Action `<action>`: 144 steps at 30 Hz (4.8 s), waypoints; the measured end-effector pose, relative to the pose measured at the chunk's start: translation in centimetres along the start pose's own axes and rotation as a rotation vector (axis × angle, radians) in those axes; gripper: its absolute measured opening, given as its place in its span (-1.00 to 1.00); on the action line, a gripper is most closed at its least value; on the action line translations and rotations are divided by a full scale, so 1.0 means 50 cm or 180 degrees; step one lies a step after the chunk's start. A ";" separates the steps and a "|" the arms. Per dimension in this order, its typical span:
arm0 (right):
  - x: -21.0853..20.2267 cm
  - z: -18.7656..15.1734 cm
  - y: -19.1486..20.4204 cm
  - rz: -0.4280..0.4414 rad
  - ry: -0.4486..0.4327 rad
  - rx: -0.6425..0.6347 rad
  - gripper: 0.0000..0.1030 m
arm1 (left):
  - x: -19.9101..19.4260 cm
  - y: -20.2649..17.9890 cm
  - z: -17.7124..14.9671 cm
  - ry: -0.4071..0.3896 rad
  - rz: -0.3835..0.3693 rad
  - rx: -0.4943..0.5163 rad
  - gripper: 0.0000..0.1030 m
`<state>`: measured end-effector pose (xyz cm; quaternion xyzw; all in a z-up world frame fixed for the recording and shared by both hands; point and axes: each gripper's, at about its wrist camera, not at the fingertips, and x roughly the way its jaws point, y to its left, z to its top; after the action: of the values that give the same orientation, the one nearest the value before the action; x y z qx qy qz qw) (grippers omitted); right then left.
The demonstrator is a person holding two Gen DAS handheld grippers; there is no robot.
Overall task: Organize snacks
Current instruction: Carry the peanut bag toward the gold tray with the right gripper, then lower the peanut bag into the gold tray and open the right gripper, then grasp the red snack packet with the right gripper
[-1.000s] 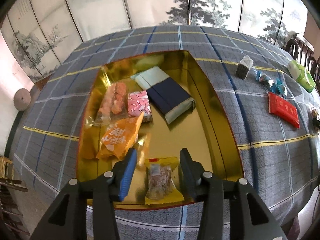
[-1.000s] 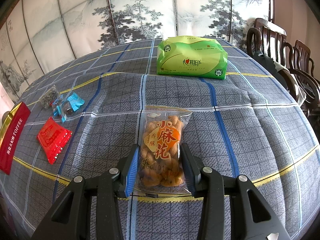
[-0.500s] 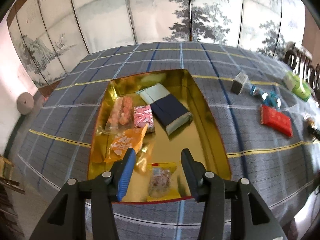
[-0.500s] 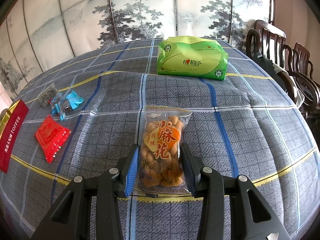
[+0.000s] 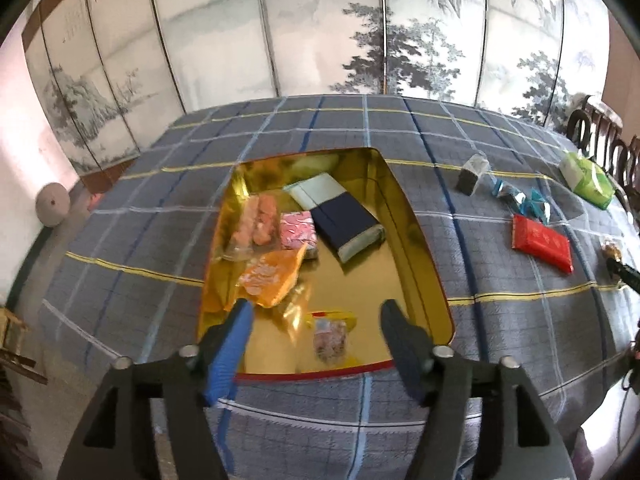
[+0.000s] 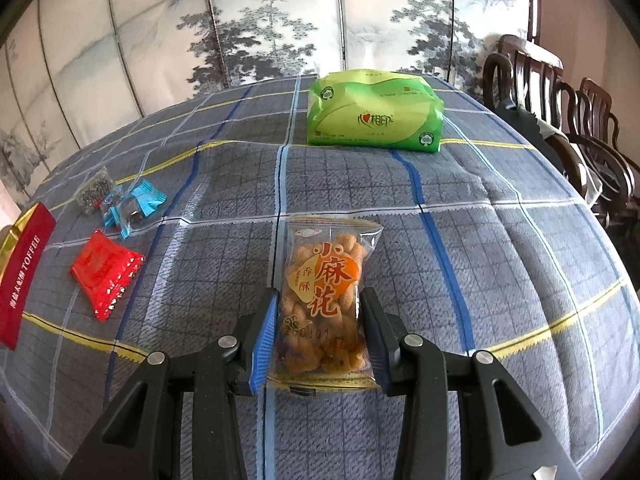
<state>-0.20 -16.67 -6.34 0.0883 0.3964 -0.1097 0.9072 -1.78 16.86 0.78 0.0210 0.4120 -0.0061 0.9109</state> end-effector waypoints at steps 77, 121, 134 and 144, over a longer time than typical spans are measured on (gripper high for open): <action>-0.054 0.003 0.809 0.1743 0.0325 -0.1510 -0.27 | -0.013 0.194 -0.103 0.0084 0.0322 -0.0533 0.47; -0.056 0.002 0.327 0.0932 -0.0060 -0.1272 0.22 | -0.034 0.104 -0.082 0.0205 0.0145 -0.0150 0.47; 0.053 0.059 0.358 0.1083 0.0178 -0.1957 0.32 | -0.041 0.015 -0.029 0.0254 0.0012 0.0144 0.47; 0.143 0.087 0.372 0.1233 0.0642 -0.2058 0.04 | 0.000 -0.082 0.042 0.0319 -0.0056 0.0450 0.47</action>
<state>12.60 -0.84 -7.34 -0.1186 0.4737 0.2034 0.8486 -0.34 12.65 2.04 0.0820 0.4557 -0.0420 0.8853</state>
